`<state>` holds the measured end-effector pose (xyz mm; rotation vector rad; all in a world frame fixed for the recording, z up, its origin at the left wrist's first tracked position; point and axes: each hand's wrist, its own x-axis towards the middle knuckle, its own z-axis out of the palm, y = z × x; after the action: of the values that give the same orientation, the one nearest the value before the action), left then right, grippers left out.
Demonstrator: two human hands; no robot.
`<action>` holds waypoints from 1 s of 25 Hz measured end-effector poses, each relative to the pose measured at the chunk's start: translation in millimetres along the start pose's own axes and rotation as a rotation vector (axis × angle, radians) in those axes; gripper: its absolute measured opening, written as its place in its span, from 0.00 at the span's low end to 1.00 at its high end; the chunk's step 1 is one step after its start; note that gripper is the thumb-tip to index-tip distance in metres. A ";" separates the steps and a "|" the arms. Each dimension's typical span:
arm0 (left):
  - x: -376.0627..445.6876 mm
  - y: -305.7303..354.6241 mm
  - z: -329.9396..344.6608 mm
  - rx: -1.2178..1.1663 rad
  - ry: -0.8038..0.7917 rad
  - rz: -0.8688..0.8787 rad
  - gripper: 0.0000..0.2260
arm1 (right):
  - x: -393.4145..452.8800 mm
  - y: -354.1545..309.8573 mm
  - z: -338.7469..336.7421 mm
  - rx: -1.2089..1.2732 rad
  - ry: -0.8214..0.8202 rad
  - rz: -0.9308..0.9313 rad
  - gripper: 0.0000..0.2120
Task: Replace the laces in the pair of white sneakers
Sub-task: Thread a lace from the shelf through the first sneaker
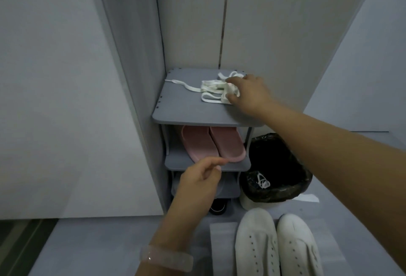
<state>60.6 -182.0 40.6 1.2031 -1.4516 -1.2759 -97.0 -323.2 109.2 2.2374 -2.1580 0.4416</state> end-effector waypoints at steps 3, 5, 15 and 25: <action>-1.3 0.0 0.7 -0.023 -0.019 -0.004 0.13 | 11.9 -14.3 -4.7 -0.092 -0.012 0.035 0.16; -1.9 1.6 0.8 -0.033 -0.027 -0.008 0.13 | 16.6 -19.3 -10.1 -0.044 0.046 0.055 0.12; -5.0 3.5 -3.1 0.006 -0.020 0.027 0.14 | -15.0 13.1 -11.4 -0.221 -0.180 0.137 0.10; 2.9 23.9 -7.2 -1.056 -0.101 -0.436 0.19 | -163.9 -65.8 -33.3 0.400 -0.692 -0.573 0.04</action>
<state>63.9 -185.7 65.3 0.7113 -0.3776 -2.0341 -41.7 -152.6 120.8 3.4780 -1.5428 0.0759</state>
